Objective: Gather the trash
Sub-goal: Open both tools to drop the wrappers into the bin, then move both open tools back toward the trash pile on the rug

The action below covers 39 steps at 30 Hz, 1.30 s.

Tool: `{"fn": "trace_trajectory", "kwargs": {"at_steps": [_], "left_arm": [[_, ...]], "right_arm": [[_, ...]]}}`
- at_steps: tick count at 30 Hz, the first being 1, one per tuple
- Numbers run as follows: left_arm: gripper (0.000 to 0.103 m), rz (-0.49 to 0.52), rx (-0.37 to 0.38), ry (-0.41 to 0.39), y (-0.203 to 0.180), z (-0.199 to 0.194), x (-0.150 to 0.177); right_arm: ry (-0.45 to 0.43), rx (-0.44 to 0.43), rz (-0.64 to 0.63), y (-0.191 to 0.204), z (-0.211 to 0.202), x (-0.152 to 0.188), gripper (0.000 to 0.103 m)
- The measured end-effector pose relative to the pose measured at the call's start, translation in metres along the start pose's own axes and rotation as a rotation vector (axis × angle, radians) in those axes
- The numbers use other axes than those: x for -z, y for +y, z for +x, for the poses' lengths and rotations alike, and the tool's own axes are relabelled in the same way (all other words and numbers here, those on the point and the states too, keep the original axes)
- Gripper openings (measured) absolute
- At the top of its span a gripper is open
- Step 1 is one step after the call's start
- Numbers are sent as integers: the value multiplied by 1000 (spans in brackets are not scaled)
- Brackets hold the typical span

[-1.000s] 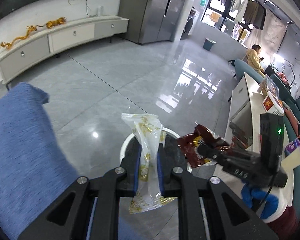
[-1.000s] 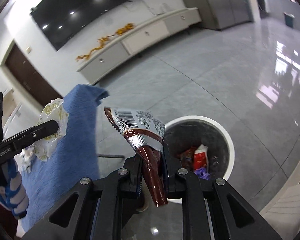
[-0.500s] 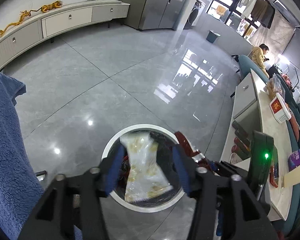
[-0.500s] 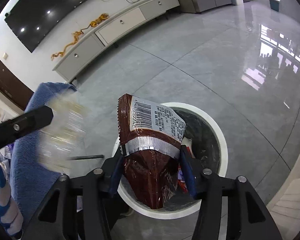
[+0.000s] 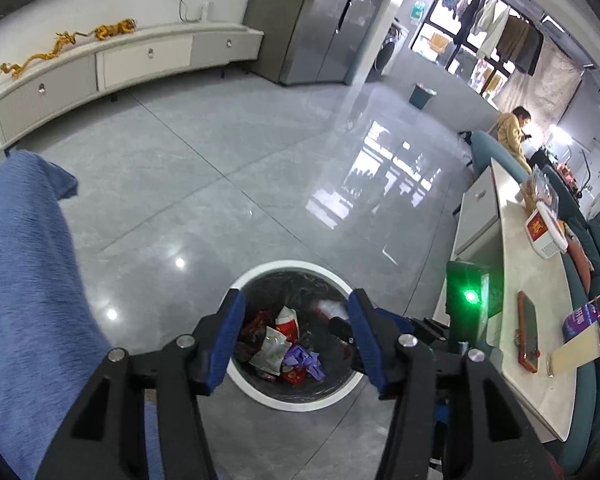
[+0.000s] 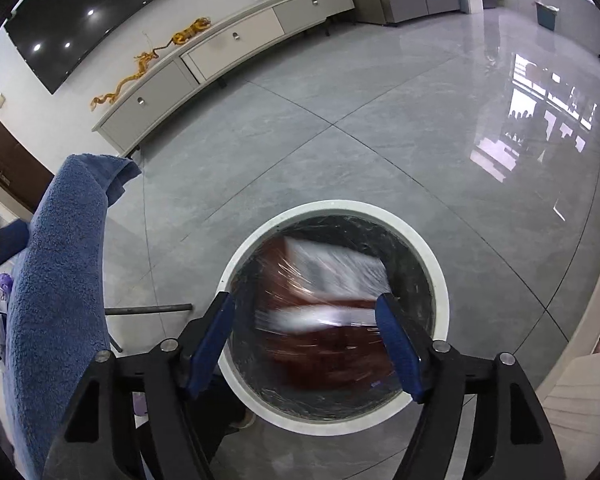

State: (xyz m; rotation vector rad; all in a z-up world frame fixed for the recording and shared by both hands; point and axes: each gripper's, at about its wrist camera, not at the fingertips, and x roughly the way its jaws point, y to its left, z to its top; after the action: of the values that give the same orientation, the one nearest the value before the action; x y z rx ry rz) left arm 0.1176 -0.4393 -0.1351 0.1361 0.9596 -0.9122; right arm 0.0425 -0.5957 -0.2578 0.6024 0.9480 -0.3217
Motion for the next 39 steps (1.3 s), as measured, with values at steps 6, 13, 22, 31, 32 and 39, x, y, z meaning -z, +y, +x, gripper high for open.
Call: {"fn": "trace_trajectory", "kwargs": {"at_steps": [6, 13, 22, 31, 32, 39], "left_arm": [[62, -30, -26, -83, 15, -52, 1], [62, -31, -80, -197, 28, -119, 14], [62, -1, -196, -367, 51, -240, 43], [62, -33, -420, -515, 103, -385, 95], [62, -41, -454, -528, 111, -401, 103], [62, -156, -629, -591, 167, -488, 160]], "right_arm": [[-45, 15, -33, 12, -24, -6, 86], [-129, 24, -77, 37, -73, -19, 91], [-284, -28, -200, 94, -163, -27, 91], [-460, -180, -365, 171, -258, -10, 91], [-473, -199, -380, 178, -265, -8, 91], [-522, -320, -521, 240, -301, 17, 91]]}}
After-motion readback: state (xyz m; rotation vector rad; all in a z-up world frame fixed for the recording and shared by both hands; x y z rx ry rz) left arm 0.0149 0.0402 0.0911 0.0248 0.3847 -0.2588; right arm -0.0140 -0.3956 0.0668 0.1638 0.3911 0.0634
